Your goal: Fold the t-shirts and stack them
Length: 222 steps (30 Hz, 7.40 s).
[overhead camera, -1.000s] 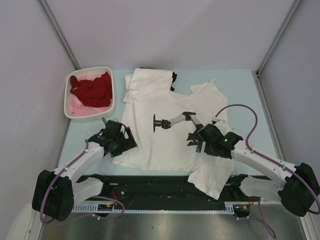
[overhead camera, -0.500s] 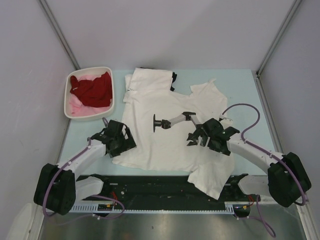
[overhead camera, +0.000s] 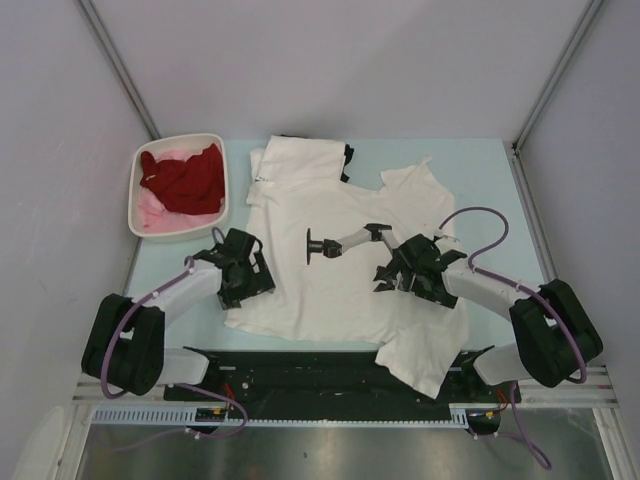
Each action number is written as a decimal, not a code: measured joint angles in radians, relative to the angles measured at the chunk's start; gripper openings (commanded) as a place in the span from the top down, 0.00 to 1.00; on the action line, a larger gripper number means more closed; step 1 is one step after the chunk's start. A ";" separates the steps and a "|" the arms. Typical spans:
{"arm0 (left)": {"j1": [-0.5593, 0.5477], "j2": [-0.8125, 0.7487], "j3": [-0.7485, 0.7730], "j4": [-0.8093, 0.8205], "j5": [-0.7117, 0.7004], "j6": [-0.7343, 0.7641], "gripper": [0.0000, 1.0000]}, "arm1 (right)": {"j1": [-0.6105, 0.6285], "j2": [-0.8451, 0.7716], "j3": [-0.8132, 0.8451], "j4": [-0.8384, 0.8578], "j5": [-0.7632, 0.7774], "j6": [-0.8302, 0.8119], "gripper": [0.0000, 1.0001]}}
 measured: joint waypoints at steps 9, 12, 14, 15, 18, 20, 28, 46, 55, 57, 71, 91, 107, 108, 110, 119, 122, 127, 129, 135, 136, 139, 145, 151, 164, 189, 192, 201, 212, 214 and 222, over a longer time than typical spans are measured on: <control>-0.003 0.106 0.071 -0.056 -0.008 0.000 0.04 | -0.045 0.058 0.027 0.105 -0.039 -0.050 0.05; -0.004 0.148 0.104 -0.084 -0.011 -0.001 0.04 | -0.068 0.067 0.038 0.102 -0.067 -0.077 0.03; -0.005 0.177 0.129 -0.104 -0.014 -0.001 0.04 | -0.084 0.074 0.048 0.100 -0.080 -0.094 0.03; -0.005 0.187 0.140 -0.116 -0.014 -0.002 0.04 | -0.095 0.084 0.056 0.099 -0.090 -0.104 0.03; -0.006 0.217 0.171 -0.143 -0.014 -0.003 0.04 | -0.136 0.118 0.090 0.096 -0.111 -0.134 0.04; -0.006 0.237 0.188 -0.159 -0.013 -0.004 0.04 | -0.166 0.140 0.113 0.097 -0.123 -0.155 0.02; -0.006 0.280 0.249 -0.170 -0.018 -0.001 0.04 | -0.241 0.179 0.155 0.130 -0.117 -0.188 0.00; -0.006 -0.336 0.012 -0.116 -0.027 -0.024 0.14 | 0.126 -0.416 0.145 -0.062 0.114 -0.192 0.00; -0.006 -0.339 -0.101 -0.159 -0.029 -0.113 0.21 | 0.222 -0.455 0.145 -0.188 0.164 -0.132 0.00; -0.006 -0.339 -0.105 -0.156 -0.038 -0.124 0.21 | 0.227 -0.455 0.145 -0.200 0.171 -0.130 0.00; 0.031 -0.253 -0.135 -0.130 -0.116 -0.175 0.36 | 0.232 -0.443 0.116 -0.200 0.179 -0.131 0.00; 0.098 -0.223 -0.142 -0.066 -0.103 -0.150 1.00 | 0.235 -0.434 0.101 -0.212 0.137 -0.116 0.00; 0.101 -0.341 -0.082 -0.098 -0.060 -0.120 1.00 | 0.484 -0.541 0.011 -0.534 0.016 0.340 0.09; 0.101 -0.336 -0.082 -0.096 -0.059 -0.118 1.00 | 0.502 -0.549 0.005 -0.554 0.015 0.369 0.09; 0.102 -0.325 -0.082 -0.092 -0.051 -0.105 1.00 | 0.539 -0.555 0.003 -0.583 0.010 0.420 0.10; 0.106 -0.307 -0.082 -0.061 -0.013 -0.073 1.00 | 0.680 -0.439 -0.035 -0.601 -0.039 0.620 0.11; 0.106 -0.293 -0.082 -0.047 0.002 -0.067 1.00 | 0.690 -0.408 -0.073 -0.585 -0.056 0.671 0.12; 0.107 -0.267 -0.082 -0.026 0.019 -0.050 1.00 | 0.690 -0.400 -0.137 -0.532 -0.086 0.729 0.21; 0.107 -0.252 -0.082 -0.018 0.024 -0.043 1.00 | 0.691 -0.394 -0.149 -0.515 -0.094 0.742 0.26; 0.109 -0.211 -0.082 0.006 0.041 -0.033 1.00 | 0.708 -0.381 -0.172 -0.470 -0.114 0.774 0.62; 0.110 -0.208 -0.082 0.008 0.041 -0.032 1.00 | 0.710 -0.381 -0.174 -0.467 -0.116 0.780 0.68; 0.111 -0.207 -0.082 0.012 0.044 -0.026 1.00 | 0.714 -0.384 -0.175 -0.463 -0.117 0.792 0.98; 0.111 -0.218 -0.071 -0.005 0.043 -0.026 1.00 | 0.715 -0.411 -0.175 -0.466 -0.110 0.807 1.00; 0.113 -0.266 -0.001 -0.054 0.031 -0.018 1.00 | 0.716 -0.424 -0.128 -0.506 -0.045 0.797 1.00; 0.142 -0.333 0.101 -0.107 -0.014 0.012 1.00 | 0.352 -0.584 0.137 -0.606 0.208 0.462 1.00; 0.158 -0.148 0.291 -0.117 -0.047 0.027 1.00 | -0.258 -0.442 0.231 -0.266 -0.047 -0.147 1.00; 0.159 -0.109 0.298 -0.109 -0.052 0.026 1.00 | -0.293 -0.377 0.248 -0.214 -0.096 -0.187 1.00; 0.167 0.056 0.397 -0.079 -0.070 0.024 1.00 | -0.361 -0.209 0.311 -0.057 -0.218 -0.264 1.00; 0.191 0.294 0.547 -0.052 -0.071 0.023 1.00 | -0.379 0.038 0.416 0.045 -0.280 -0.276 1.00; 0.195 0.323 0.560 -0.051 -0.071 0.023 1.00 | -0.381 0.098 0.456 0.058 -0.290 -0.278 1.00; 0.209 0.434 0.626 -0.048 -0.088 0.027 0.00 | -0.382 0.418 0.727 0.098 -0.326 -0.318 0.10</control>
